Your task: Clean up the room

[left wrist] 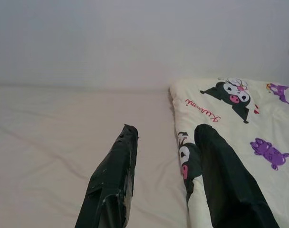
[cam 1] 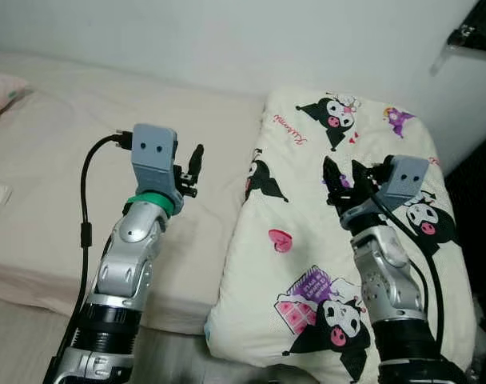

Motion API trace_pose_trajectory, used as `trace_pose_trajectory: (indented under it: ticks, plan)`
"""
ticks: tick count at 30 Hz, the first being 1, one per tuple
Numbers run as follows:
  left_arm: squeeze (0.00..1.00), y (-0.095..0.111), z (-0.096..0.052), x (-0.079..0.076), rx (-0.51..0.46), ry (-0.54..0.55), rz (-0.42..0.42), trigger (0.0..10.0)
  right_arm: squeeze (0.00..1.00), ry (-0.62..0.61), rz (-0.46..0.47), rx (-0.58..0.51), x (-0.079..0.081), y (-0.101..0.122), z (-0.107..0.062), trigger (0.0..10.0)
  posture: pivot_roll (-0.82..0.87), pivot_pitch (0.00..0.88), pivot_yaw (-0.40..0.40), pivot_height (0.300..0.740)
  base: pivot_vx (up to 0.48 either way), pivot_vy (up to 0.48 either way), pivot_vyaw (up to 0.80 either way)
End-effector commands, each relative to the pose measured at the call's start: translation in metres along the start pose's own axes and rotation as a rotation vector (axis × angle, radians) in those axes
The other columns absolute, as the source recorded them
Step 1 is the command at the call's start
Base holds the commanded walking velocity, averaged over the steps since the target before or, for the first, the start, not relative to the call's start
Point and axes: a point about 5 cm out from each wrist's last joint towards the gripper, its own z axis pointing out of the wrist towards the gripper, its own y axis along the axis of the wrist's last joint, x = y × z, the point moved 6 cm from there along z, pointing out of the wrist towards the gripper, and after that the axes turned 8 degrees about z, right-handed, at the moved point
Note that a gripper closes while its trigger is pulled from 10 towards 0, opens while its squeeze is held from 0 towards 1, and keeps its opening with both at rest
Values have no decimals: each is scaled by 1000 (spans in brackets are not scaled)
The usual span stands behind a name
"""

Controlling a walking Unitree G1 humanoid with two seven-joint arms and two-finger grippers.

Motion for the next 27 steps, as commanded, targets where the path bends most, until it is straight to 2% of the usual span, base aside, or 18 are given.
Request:
trace_pose_trajectory:
  ticks: [1, 5, 9, 17, 22, 27]
  plan:
    - [0, -11, -2, -3, 37, -12, 18, 10000, 0, -9, -3, 15, -2, -7, -4, 10000, 51, 29, -10, 740, 0, 0, 0]
    - [0, -13, -3, -7, 29, -31, 42, 10000, 0, -3, 0, 18, -1, -9, -5, 10000, 55, 32, -10, 740, 0, 0, 0]
    - [0, -19, -7, -11, 53, -52, -1, 10000, 0, 3, 7, 18, 1, -11, -5, 10000, 55, 34, -8, 740, 0, 0, 0]
    - [0, -18, -8, -17, 43, -88, -9, 10000, 0, 3, 12, 18, 1, -12, -6, 10000, 54, 33, -6, 740, 0, 0, 0]
    - [0, -23, -9, -17, 52, -88, 60, 10000, 0, 9, 22, 16, 3, -12, -6, 10000, 53, 35, -4, 740, 0, 0, 0]
    - [0, -26, -10, -17, 55, -93, 68, 10000, 0, 16, 34, 15, 5, -13, -6, 10000, 53, 36, -5, 740, 0, 0, 0]
